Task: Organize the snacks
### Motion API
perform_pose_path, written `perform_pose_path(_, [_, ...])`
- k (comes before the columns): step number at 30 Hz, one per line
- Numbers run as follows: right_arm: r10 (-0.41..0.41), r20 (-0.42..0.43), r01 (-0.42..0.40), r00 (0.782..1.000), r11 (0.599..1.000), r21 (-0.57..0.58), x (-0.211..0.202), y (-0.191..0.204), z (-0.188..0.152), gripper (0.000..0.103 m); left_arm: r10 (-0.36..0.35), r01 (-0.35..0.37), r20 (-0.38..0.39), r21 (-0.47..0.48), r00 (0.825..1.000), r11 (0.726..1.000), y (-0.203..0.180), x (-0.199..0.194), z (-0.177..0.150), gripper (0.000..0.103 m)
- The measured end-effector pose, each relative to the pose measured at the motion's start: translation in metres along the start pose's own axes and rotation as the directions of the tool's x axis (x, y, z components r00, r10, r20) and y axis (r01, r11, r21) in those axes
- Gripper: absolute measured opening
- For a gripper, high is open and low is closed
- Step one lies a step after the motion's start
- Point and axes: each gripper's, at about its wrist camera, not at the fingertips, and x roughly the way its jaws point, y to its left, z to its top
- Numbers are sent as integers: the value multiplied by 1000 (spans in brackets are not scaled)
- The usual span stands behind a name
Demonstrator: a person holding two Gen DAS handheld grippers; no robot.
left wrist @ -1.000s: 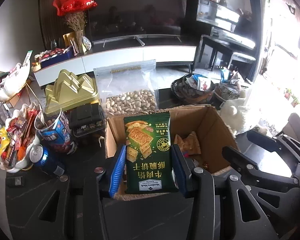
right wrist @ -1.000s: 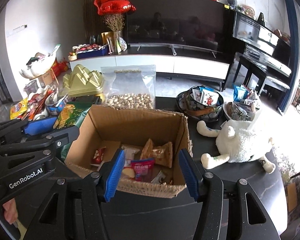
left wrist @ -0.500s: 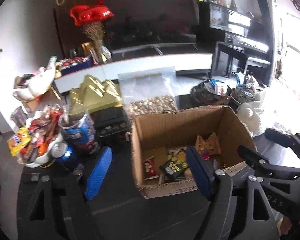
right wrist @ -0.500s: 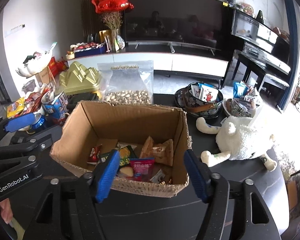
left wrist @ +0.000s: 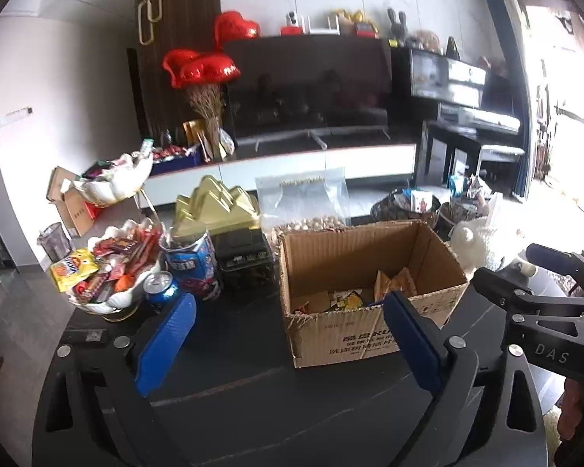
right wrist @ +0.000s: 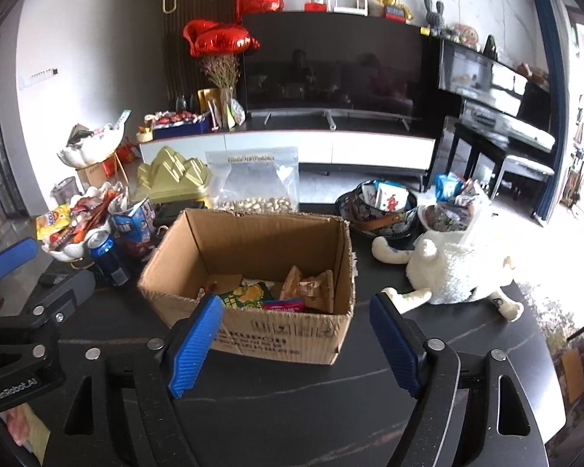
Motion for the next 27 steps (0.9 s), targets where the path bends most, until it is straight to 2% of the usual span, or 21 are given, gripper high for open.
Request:
perform_pose_path(7, [-15, 76, 18, 997, 999, -29, -40, 10, -15, 87, 10, -9, 67, -20, 998, 1000, 6, -42, -21, 103])
perform_pose_path(10, [-5, 101, 9, 995, 999, -38, -57, 15, -26, 88, 5, -5, 71, -12, 997, 1000, 6, -54, -30, 103])
perform_pose_path(16, [31, 117, -28, 993, 999, -27, -77, 18, -43, 89, 2, -1, 72, -22, 997, 1000, 4, -76, -48, 103])
perform_pose_path(24, [15, 126, -11, 992, 999, -35, -94, 17, -64, 90, 34, -32, 111, -17, 993, 999, -1, -101, -61, 103])
perform_pose_path(27, [23, 125, -19, 992, 999, -31, -99, 16, -69, 90, 24, -21, 116, -24, 993, 999, -2, -106, -65, 103])
